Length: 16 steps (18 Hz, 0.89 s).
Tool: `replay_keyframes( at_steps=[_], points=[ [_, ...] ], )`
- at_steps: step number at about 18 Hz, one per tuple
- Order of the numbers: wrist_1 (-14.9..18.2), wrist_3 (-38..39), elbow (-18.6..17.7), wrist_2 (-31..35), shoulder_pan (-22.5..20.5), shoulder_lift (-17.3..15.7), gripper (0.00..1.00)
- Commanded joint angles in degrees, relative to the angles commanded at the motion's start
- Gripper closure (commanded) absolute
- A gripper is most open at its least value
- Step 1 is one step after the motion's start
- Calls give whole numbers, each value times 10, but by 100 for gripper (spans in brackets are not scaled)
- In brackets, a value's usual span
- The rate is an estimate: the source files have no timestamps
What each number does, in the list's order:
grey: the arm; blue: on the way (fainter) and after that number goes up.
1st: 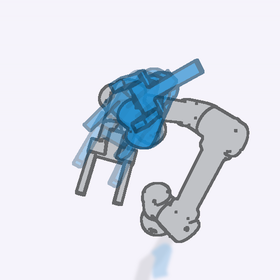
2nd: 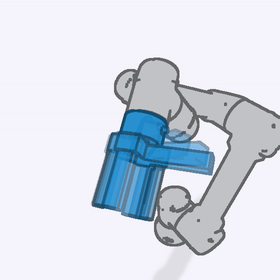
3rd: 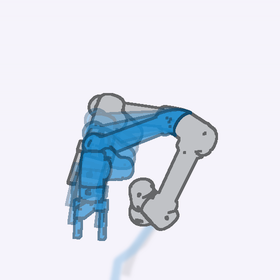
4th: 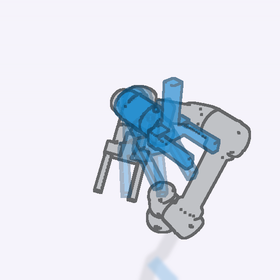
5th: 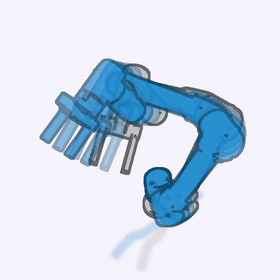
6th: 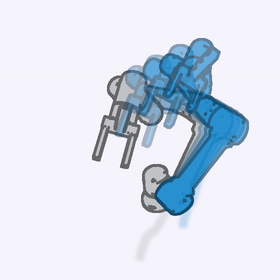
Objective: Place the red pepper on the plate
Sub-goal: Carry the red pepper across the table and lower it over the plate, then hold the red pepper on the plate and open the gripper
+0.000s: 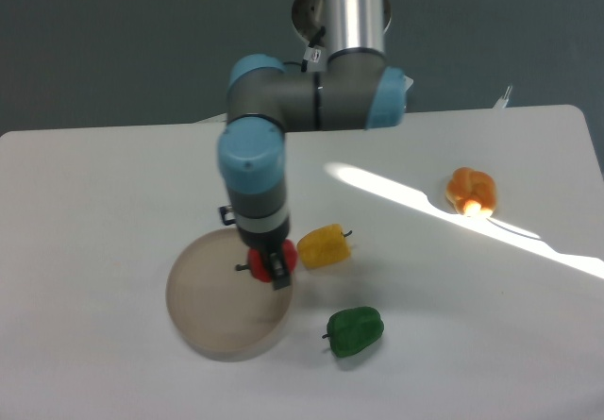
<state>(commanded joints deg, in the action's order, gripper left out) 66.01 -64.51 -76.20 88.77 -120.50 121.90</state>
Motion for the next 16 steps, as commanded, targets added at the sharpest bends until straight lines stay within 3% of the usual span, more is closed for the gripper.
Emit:
replay_keyframes(
  at_steps=[4,16],
  points=[
    [-18,38,2,2,14,25,45],
    [-42,47,1,8,26,62,45]
  ],
)
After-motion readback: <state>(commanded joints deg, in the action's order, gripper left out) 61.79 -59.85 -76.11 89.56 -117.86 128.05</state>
